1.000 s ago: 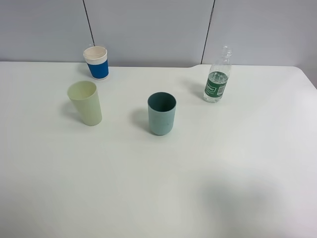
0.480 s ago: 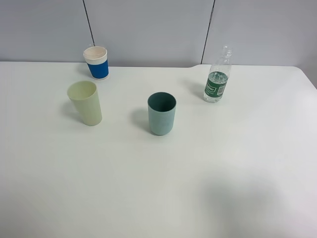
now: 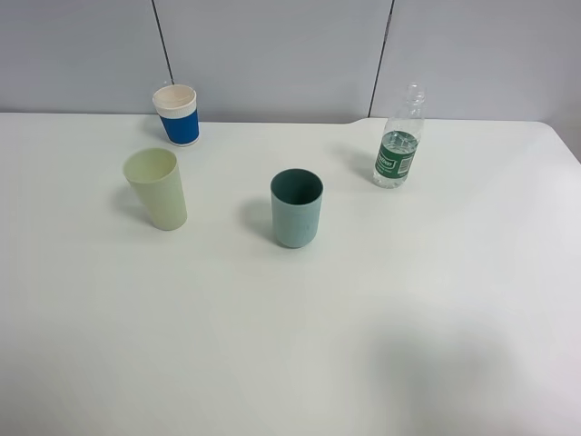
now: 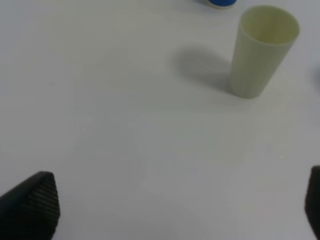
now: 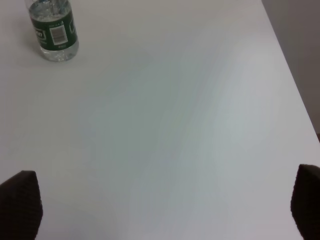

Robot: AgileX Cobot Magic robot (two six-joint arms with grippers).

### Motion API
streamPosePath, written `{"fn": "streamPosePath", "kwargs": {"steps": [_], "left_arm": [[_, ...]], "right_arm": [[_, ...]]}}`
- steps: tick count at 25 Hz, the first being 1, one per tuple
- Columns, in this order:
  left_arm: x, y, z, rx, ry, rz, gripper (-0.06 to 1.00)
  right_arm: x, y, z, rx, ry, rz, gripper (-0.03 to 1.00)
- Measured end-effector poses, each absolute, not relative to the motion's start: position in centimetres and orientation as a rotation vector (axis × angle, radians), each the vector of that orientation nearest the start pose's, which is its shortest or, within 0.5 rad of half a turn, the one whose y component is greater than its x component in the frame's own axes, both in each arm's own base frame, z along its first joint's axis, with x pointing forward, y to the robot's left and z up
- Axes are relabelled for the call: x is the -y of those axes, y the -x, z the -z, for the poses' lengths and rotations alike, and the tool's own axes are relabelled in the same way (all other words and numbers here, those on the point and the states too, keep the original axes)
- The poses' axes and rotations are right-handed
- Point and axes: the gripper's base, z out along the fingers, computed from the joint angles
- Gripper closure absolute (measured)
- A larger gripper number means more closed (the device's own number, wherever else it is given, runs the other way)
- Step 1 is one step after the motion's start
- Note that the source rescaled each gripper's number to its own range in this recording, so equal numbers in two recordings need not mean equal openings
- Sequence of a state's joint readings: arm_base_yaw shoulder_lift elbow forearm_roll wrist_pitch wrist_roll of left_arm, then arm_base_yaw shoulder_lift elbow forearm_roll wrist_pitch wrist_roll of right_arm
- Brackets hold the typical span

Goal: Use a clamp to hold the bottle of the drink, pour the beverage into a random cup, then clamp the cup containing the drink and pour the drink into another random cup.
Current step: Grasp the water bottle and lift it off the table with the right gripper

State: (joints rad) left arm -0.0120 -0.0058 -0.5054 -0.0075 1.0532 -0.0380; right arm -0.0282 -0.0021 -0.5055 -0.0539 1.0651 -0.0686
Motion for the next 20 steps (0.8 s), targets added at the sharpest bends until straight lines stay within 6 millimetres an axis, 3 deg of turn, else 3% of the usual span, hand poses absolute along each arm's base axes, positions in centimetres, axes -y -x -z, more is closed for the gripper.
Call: {"fn": "streamPosePath", "kwargs": {"steps": [20], "left_arm": [[0.05,0.61,-27.94,-2.026,0.026,0.041,-0.06]], "right_arm": [[0.41,0.62,-27.85,-2.042,0.038,0.125,-0.03]]}}
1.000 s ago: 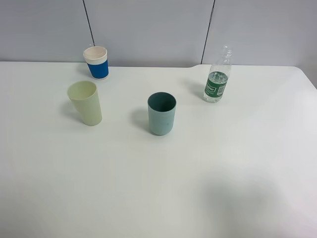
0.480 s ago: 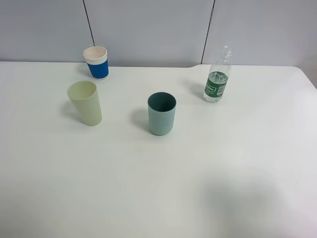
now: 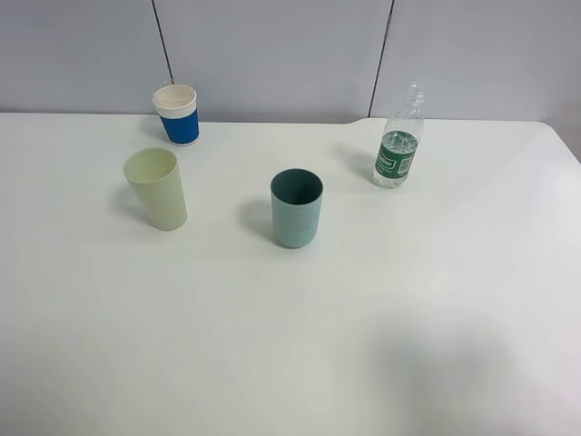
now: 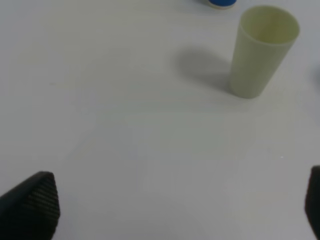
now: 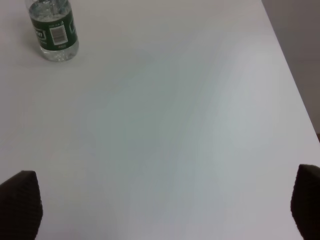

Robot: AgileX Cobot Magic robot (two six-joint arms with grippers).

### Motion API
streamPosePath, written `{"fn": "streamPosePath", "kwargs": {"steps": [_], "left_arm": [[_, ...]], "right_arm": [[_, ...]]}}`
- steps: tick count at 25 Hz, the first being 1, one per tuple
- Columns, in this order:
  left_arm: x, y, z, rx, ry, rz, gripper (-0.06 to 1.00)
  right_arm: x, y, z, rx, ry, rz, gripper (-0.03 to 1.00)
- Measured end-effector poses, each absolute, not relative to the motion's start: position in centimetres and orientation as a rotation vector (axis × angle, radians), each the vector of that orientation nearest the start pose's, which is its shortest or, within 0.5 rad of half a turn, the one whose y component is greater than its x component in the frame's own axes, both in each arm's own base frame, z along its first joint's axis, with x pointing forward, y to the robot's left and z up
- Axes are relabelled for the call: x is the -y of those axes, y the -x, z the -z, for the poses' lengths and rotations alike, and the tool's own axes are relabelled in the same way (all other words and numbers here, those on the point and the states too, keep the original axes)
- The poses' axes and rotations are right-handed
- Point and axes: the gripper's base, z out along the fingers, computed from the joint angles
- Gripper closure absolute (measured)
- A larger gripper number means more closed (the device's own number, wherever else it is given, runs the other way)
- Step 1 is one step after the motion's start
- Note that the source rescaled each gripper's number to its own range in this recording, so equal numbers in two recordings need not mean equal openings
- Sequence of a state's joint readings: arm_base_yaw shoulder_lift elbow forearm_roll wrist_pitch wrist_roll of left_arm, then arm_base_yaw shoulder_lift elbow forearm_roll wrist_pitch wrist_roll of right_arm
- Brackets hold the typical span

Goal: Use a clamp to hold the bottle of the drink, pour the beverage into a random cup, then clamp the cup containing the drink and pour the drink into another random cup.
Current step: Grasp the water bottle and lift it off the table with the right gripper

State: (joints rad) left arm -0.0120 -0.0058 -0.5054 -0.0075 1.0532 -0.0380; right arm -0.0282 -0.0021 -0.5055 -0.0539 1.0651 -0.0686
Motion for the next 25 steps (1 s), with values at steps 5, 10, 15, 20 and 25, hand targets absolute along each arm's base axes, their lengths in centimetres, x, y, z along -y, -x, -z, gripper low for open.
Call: {"fn": "streamPosePath", "kwargs": {"steps": [5,10,15,20,25], "left_arm": [[0.05,0.61,-27.94,-2.026,0.026,0.041,-0.06],[0.05,0.61,-27.94,-2.026,0.026,0.041,-0.06],[0.05,0.61,-27.94,-2.026,0.026,0.041,-0.06],[0.05,0.61,-27.94,-2.026,0.026,0.041,-0.06],[0.05,0.61,-27.94,-2.026,0.026,0.041,-0.06]], "right_arm": [[0.41,0.62,-27.85,-2.042,0.038,0.125,-0.03],[0.41,0.62,-27.85,-2.042,0.038,0.125,-0.03],[0.41,0.62,-27.85,-2.042,0.038,0.125,-0.03],[0.41,0.62,-27.85,-2.042,0.038,0.125,-0.03],[0.41,0.62,-27.85,-2.042,0.038,0.125,-0.03]]}}
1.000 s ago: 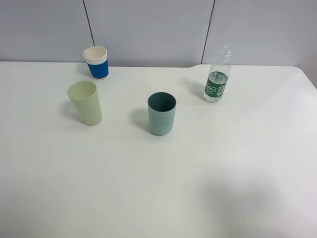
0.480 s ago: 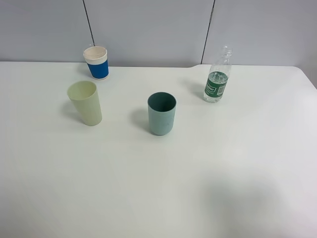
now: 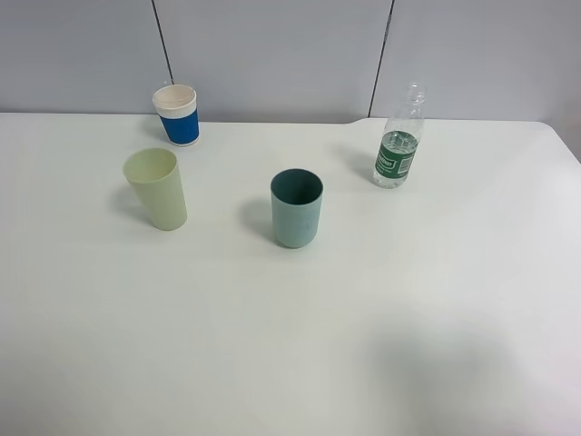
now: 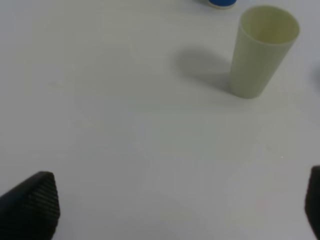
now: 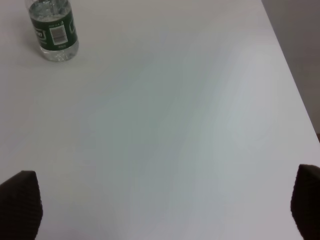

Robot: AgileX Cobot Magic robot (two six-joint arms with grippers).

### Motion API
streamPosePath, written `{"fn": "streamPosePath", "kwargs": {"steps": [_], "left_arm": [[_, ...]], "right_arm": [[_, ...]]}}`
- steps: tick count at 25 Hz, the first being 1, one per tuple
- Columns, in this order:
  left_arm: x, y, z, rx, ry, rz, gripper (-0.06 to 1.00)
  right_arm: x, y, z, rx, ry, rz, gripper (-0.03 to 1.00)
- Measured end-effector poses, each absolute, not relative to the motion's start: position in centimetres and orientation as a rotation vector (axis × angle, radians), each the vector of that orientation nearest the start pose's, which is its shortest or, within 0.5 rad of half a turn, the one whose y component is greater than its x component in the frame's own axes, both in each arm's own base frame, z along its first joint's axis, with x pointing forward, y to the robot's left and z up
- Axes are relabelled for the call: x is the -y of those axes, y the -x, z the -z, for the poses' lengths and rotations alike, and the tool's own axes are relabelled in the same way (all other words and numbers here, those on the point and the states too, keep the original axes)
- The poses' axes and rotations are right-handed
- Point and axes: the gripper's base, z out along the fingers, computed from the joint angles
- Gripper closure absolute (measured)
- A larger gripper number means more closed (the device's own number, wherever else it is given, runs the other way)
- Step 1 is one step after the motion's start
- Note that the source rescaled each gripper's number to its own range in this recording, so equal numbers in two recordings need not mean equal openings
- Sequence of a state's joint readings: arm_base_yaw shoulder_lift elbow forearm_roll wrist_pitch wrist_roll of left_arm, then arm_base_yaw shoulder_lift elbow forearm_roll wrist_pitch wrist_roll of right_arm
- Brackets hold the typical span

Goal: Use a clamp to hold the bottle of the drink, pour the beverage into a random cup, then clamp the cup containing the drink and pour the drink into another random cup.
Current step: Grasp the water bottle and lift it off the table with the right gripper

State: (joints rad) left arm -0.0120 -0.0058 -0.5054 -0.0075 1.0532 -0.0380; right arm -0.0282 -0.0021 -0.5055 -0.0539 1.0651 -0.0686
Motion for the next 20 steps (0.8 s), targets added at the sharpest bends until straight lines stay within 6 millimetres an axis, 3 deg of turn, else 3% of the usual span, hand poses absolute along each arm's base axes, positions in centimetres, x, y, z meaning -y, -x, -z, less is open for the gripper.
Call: {"fn": "streamPosePath", "kwargs": {"steps": [12,16,20], "left_arm": [[0.1,0.6,-27.9,-2.026,0.026,0.041,-0.06],[0.1,0.6,-27.9,-2.026,0.026,0.041,-0.06],[0.1,0.6,-27.9,-2.026,0.026,0.041,-0.06]], "right_arm": [[0.4,0.6,-28.0,-2.030,0.038,0.125,-0.03],[0.4,0.3,-30.4,-1.934,0.040,0.129,-0.03],[0.4,-1.4,-32.8,-1.937,0.043,0.129,-0.03]]}}
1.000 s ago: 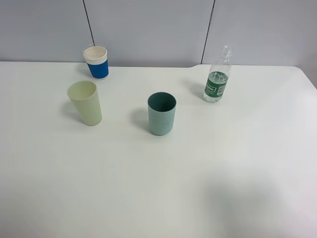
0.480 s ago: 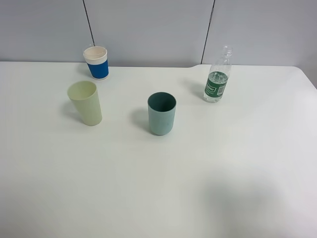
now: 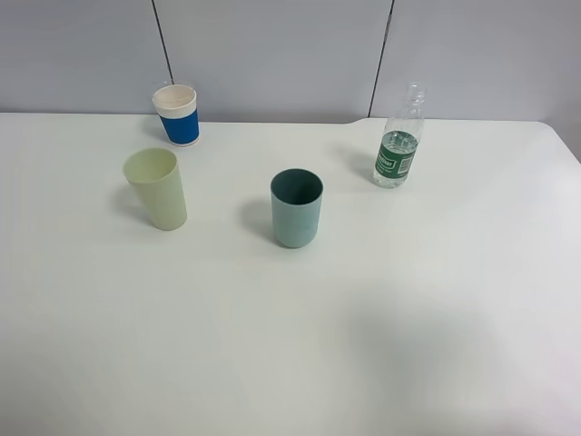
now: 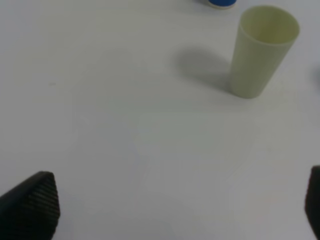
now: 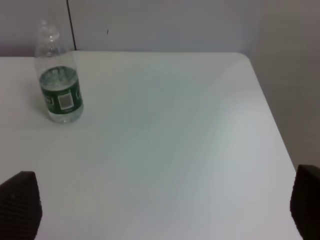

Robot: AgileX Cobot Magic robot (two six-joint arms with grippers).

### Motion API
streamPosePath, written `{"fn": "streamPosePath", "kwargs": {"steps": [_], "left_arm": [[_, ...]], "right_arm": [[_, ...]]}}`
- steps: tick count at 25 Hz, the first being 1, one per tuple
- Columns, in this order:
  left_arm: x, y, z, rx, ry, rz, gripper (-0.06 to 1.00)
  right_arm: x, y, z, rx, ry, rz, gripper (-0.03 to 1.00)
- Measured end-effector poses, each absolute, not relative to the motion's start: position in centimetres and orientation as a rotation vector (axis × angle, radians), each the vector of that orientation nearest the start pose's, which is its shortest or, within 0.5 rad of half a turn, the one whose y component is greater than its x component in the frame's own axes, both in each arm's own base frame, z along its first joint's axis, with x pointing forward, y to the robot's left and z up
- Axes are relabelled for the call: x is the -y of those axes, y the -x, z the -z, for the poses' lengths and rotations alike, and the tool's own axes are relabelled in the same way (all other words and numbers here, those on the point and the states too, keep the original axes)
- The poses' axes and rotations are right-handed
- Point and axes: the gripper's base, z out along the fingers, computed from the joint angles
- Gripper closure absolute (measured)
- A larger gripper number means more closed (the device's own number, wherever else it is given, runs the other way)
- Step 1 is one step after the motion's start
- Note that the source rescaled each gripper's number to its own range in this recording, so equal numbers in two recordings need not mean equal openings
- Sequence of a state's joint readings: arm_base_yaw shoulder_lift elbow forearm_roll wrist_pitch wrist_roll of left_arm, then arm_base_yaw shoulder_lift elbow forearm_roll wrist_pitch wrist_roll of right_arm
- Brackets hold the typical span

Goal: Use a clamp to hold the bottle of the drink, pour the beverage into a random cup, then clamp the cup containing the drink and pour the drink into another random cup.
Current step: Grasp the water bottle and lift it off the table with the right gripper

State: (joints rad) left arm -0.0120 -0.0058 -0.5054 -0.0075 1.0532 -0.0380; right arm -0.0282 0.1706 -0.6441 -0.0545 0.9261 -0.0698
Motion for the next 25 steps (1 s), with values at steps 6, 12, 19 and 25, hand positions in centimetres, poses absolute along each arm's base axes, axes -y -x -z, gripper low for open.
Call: {"fn": "streamPosePath", "kwargs": {"steps": [6,12,19,25], "left_arm": [[0.1,0.6,-27.9,-2.026,0.026,0.041,-0.06],[0.1,0.6,-27.9,-2.026,0.026,0.041,-0.06],[0.1,0.6,-27.9,-2.026,0.026,0.041,-0.06],[0.1,0.6,-27.9,-2.026,0.026,0.041,-0.06]], "right_arm": [[0.4,-5.4,-34.6,-1.939,0.066,0.114,-0.03],[0.2,-9.7,-34.4,-1.995,0.083,0.080,-0.03],[0.3,-14.4,-33.0,-2.070,0.085,0.075,-0.03],[-0.6,-17.4,-31.9,-2.078,0.168,0.062,-0.03]]}}
